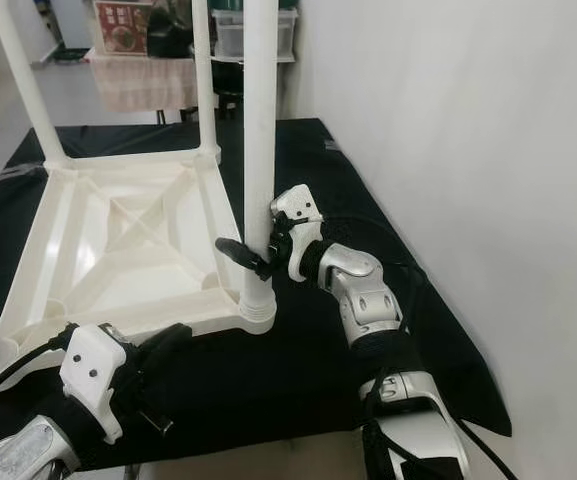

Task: Building children table

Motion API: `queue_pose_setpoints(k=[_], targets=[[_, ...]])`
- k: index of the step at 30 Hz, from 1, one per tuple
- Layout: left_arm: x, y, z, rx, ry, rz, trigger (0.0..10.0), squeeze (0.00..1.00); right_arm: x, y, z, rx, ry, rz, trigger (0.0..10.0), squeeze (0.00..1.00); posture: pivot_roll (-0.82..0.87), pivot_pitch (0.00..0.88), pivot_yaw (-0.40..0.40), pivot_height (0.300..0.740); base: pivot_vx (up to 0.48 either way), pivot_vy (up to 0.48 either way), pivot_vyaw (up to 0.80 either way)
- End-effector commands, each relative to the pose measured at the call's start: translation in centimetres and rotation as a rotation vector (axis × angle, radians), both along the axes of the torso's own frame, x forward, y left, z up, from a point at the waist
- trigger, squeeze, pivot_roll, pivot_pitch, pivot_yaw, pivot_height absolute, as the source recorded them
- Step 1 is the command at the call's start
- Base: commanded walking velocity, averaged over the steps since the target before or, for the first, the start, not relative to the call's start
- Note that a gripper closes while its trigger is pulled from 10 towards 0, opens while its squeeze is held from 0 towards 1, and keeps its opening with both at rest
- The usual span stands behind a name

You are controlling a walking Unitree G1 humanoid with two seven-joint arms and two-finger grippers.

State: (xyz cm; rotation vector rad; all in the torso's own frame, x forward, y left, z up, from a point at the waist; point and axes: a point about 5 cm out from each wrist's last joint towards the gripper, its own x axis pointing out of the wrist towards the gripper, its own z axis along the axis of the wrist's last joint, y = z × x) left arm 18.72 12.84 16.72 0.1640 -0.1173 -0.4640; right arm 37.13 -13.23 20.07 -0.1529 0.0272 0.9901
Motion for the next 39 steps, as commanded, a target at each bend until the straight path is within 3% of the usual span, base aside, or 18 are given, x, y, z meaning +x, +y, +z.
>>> queue_pose_setpoints(k=[1, 6, 7, 8, 9, 10, 14, 16, 21, 22, 23, 25, 26, 27, 29, 30, 37, 39], targets=[[-0.2, -0.1, -0.2, 0.012, -0.023, 0.022, 10.0, 0.00, 0.3, -0.4, 0.0, -0.044, 0.011, 0.035, 10.0, 0.00, 0.09, 0.021, -0.078, 0.740, 0.000, 0.000, 0.00], [-0.2, 0.2, -0.9, 0.022, -0.071, 0.123, 10.0, 0.00, 0.9, -1.9, 0.9, -0.060, 0.027, 0.050, 10.0, 0.00, 0.09, 0.012, -0.081, 0.740, 0.000, 0.000, 0.00], [-0.2, 0.2, -0.9, 0.023, -0.078, 0.132, 10.0, 0.00, 1.0, -2.2, 1.1, -0.050, 0.035, 0.061, 4.1, 0.00, 0.09, 0.012, -0.081, 0.740, 0.000, 0.000, 0.00], [-0.2, 0.2, -0.9, 0.023, -0.078, 0.132, 10.0, 0.00, 1.0, -2.2, 1.1, -0.050, 0.035, 0.061, 4.1, 0.00, 0.09, 0.012, -0.081, 0.740, 0.000, 0.000, 0.00], [-0.2, 0.1, -0.9, 0.023, -0.080, 0.135, 10.0, 0.00, 1.0, -2.4, 1.2, -0.043, 0.040, 0.068, 1.1, 0.00, 0.09, 0.010, -0.083, 0.740, 0.000, 0.000, 0.00], [-0.2, 0.1, -1.0, 0.019, -0.081, 0.139, 10.0, 0.00, 1.1, -2.7, 1.2, -0.041, 0.041, 0.059, 0.0, 0.00, 0.09, 0.009, -0.083, 0.740, 0.000, 0.000, 0.00], [-0.3, 0.0, -1.1, 0.009, -0.091, 0.146, 10.0, 0.00, 1.2, -4.0, 1.0, -0.065, 0.048, 0.008, 0.0, 0.00, 0.08, 0.008, -0.091, 0.740, 0.000, 0.000, 0.00], [-0.4, -0.1, -1.2, -0.042, -0.084, 0.134, 10.0, 0.00, 0.5, -5.8, 0.9, -0.113, 0.047, 0.005, 0.0, 0.00, 0.08, 0.012, -0.095, 0.740, 0.000, 0.000, 0.00], [-0.4, 0.1, -1.2, -0.040, -0.099, 0.133, 10.0, 0.00, -0.9, -6.6, -0.4, -0.113, 0.095, -0.076, 0.0, 0.00, 0.04, 0.034, -0.089, 0.740, 0.000, 0.000, 0.00], [-0.3, 0.2, -1.2, -0.036, -0.106, 0.136, 10.0, 0.00, -2.0, -5.2, -2.1, -0.078, 0.153, -0.162, 0.0, 0.00, 0.03, 0.043, -0.087, 0.740, 0.000, 0.000, 0.00], [-0.3, 0.2, -1.2, -0.036, -0.106, 0.136, 10.0, 0.00, -2.0, -5.2, -2.1, -0.078, 0.153, -0.162, 0.0, 0.00, 0.03, 0.043, -0.087, 0.740, 0.000, 0.000, 0.00], [-0.2, 0.3, -1.1, -0.033, -0.121, 0.142, 10.0, 0.00, -5.1, -0.9, -5.4, 0.110, 0.268, -0.441, 0.0, 0.00, 0.04, 0.064, -0.081, 0.740, 0.000, 0.000, 0.00], [-0.2, 0.3, -1.1, -0.033, -0.121, 0.142, 10.0, 0.00, -5.1, -0.9, -5.4, 0.110, 0.268, -0.441, 0.0, 0.00, 0.04, 0.064, -0.081, 0.740, 0.000, 0.000, 0.00], [-0.2, 0.4, -1.1, -0.032, -0.125, 0.143, 10.0, 0.00, -7.4, 1.5, -7.2, 0.162, 0.357, -0.519, 0.0, 0.00, 0.04, 0.062, -0.066, 0.740, 0.000, 0.000, 0.00], [-0.2, 0.4, -1.1, -0.032, -0.125, 0.143, 10.0, 0.00, -7.4, 1.5, -7.2, 0.162, 0.357, -0.519, 0.0, 0.00, 0.04, 0.062, -0.066, 0.740, 0.000, 0.000, 0.00], [-0.1, 0.4, -1.1, -0.032, -0.125, 0.139, 10.0, 0.00, -8.6, 3.8, -7.7, 0.119, 0.356, -0.453, 0.0, 0.00, 0.04, 0.056, -0.061, 0.740, 0.000, 0.000, 0.00], [0.2, 0.1, -1.2, -0.045, -0.134, 0.110, 10.0, 0.00, -6.4, 4.9, -6.8, 0.127, 0.312, -0.399, 0.0, 0.00, 0.08, 0.056, -0.096, 0.740, 0.000, 0.000, 0.00], [0.4, 0.1, -1.1, -0.043, -0.143, 0.106, 10.0, 0.00, -5.8, 5.4, -6.4, 0.133, 0.299, -0.387, 10.0, 0.00, 0.09, 0.053, -0.098, 0.740, 0.000, 0.000, 0.00]])
